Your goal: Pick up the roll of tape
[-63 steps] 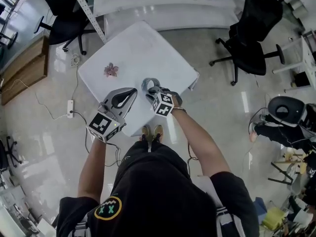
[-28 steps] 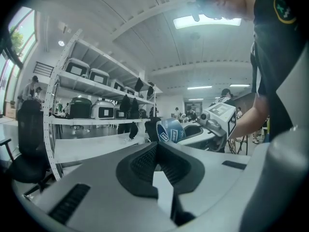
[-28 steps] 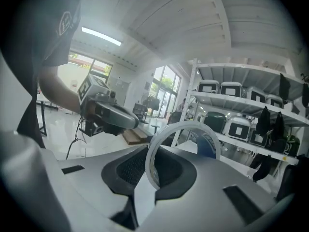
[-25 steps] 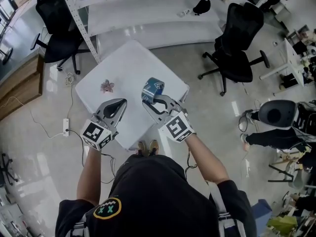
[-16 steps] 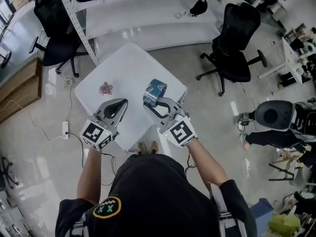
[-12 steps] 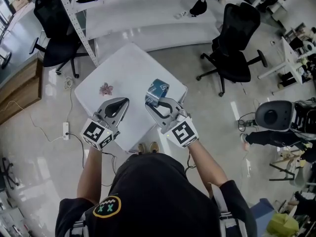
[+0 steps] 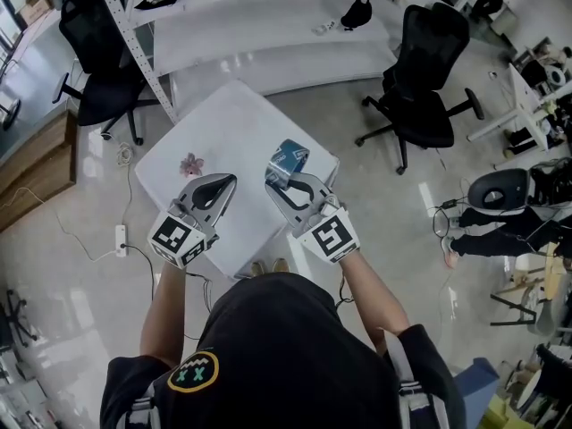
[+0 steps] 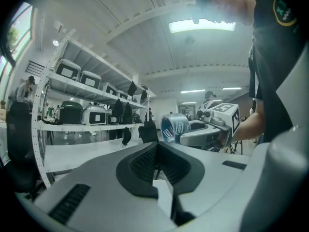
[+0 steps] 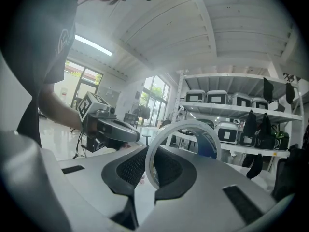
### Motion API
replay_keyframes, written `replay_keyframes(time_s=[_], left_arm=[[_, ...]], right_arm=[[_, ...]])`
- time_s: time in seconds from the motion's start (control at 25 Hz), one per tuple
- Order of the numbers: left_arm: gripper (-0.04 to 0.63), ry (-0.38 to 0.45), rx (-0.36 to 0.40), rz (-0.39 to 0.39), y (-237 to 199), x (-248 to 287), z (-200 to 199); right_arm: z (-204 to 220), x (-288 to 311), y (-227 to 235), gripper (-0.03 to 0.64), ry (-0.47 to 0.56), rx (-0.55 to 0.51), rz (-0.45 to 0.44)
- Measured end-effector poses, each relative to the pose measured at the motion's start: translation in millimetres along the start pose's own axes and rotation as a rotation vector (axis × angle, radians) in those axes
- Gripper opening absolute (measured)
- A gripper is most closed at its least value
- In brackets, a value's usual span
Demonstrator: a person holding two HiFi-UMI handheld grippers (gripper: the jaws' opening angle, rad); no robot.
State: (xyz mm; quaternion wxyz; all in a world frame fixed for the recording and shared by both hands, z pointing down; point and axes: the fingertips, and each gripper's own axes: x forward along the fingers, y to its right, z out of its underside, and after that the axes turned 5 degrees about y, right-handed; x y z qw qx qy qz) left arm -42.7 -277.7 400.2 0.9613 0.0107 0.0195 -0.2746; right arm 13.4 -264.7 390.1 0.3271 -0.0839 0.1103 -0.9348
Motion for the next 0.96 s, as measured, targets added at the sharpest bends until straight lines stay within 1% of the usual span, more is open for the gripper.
replay_keyframes(time_s=[0.24,0.4,0.56,0.72,0.96], left_arm=[[0.015,-0.002,0.016,0.011,-2,6,-6],[0.015,0.008,0.023,0.016,-5,5,-10],[0.015,0.012,0.028,0.019,-4,5,-16],[0.015,0.015,0.03,0.016,-1,4,-14],[0.015,0.014,0.031,0.021,-1,0,-17]], right_arm=[[0,0,4,0.064,0.012,0.012,0.009],[-2,5,2,0.063,0.004,-0.013,0.003],[-6,5,2,0.063,0.018,0.005,0.009],[-4,2,0,0.064,0.001,-0.034,-0.005],[-6,5,-3,0.063,0.023,0.014,0.015]])
